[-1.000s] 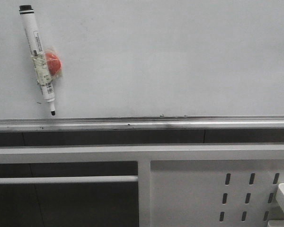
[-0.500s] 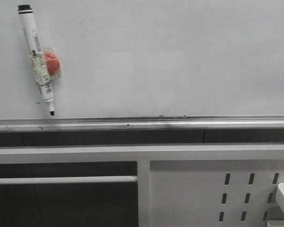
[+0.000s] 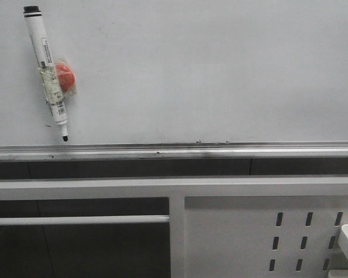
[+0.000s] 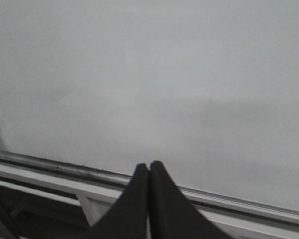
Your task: Write number 1 on whiteboard
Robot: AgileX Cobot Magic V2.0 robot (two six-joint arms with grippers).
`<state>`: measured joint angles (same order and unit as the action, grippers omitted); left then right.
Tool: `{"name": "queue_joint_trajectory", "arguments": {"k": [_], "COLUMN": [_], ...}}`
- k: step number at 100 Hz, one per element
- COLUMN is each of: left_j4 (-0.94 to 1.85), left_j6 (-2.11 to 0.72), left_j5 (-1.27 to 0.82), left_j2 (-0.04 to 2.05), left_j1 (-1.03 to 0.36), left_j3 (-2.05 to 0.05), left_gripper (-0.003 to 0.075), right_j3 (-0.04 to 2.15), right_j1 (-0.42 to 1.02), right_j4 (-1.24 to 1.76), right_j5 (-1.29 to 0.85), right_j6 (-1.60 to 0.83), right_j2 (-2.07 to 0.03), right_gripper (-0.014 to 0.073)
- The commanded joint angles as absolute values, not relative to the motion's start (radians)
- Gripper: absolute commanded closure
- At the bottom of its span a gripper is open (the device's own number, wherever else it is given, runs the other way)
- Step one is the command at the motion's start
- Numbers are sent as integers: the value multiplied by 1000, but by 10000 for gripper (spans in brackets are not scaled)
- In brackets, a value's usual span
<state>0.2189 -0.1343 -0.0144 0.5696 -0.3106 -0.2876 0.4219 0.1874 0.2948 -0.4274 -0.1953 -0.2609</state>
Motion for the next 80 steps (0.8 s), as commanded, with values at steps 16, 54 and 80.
{"name": "queue_joint_trajectory", "arguments": {"k": [16, 54, 80], "left_j4": [228, 254, 308], "left_j6": [-122, -122, -122], "left_j5": [271, 706, 1013], "left_j2": [744, 970, 1166], "left_j1": [-509, -765, -838], "left_j3": [-321, -187, -147], "left_gripper": [371, 373, 372], "right_j3": [455, 472, 472], "right_j1": [247, 247, 247], "right_j4": [301, 298, 298], "right_j5": [-339, -315, -311], "right_j6": [-208, -210, -223], "right_j2": [-332, -335, -335], "right_gripper": [652, 652, 652]}}
